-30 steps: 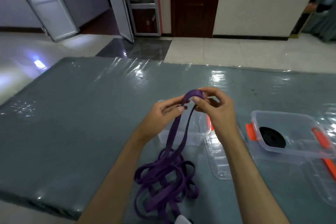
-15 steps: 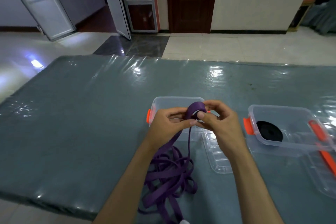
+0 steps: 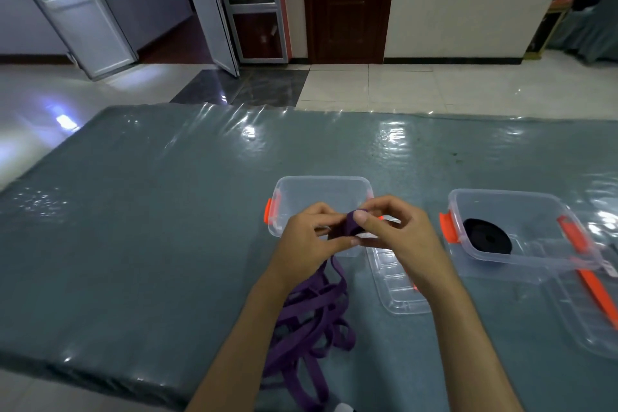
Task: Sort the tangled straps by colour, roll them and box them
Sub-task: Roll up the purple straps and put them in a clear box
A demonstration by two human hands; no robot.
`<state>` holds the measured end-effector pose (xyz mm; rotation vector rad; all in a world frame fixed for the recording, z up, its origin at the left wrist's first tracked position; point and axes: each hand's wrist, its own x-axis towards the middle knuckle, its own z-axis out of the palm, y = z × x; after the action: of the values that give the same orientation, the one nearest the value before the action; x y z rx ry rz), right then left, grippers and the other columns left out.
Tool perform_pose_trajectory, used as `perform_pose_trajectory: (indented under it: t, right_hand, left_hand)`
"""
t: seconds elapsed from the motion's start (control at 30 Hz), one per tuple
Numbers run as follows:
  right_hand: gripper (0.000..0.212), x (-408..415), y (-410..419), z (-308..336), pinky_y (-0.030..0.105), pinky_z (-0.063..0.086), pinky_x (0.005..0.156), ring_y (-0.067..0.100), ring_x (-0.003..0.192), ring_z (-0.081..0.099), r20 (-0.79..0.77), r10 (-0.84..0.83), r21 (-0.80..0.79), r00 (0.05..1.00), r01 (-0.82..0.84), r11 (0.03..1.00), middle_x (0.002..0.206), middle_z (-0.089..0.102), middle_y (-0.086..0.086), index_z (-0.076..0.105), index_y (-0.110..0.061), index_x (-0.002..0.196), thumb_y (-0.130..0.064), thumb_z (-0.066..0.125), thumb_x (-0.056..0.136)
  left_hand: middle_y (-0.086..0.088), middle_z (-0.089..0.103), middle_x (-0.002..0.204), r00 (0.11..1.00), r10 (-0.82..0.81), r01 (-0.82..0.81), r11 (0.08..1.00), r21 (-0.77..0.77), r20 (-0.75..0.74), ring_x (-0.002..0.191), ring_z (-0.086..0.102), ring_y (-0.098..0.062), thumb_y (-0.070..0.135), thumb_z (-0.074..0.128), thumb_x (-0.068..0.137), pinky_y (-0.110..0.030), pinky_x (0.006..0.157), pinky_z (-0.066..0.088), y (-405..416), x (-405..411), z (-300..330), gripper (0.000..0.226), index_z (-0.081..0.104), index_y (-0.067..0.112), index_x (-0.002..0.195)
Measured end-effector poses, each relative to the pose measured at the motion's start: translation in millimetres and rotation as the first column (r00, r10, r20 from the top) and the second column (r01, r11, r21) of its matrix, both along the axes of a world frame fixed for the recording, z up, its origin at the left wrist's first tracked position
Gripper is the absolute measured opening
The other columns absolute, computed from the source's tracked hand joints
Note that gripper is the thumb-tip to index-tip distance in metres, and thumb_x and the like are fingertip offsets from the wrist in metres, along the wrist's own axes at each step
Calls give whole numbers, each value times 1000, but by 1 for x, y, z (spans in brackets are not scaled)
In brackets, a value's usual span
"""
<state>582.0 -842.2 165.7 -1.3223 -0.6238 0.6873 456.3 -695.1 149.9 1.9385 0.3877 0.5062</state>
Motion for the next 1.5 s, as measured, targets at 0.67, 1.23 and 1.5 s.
perform_pose_trajectory:
  t: [0.67,1.23,1.5]
  right_hand:
    - [21,25,24,-1,25,63,78,16,83,77,-434,24,0,901,-27,1000,96,79,12,86,-16,94,-25,82,76]
    - [25,28,36,6,24,59,76,18,93,73,-78,-122,-110,989,113,987,111,79,-4,79,-26,120,-15,64,103]
    - [27,36,21,14,34,65,84,26,89,81,172,-108,80,979,95,992,97,82,10,79,-17,116,-11,81,90]
  left_hand:
    - [11,78,105,931,91,-141,983,117,354,100,76,-16,15,87,85,-26,91,60,15,24,11,22,77,16,104]
    - [11,71,119,943,120,-143,988,50,310,116,69,-15,14,78,94,-17,99,51,22,48,-4,36,75,23,129]
    - [5,71,125,960,-22,55,992,-110,281,122,68,-24,9,75,95,-32,104,56,22,48,4,40,72,21,133]
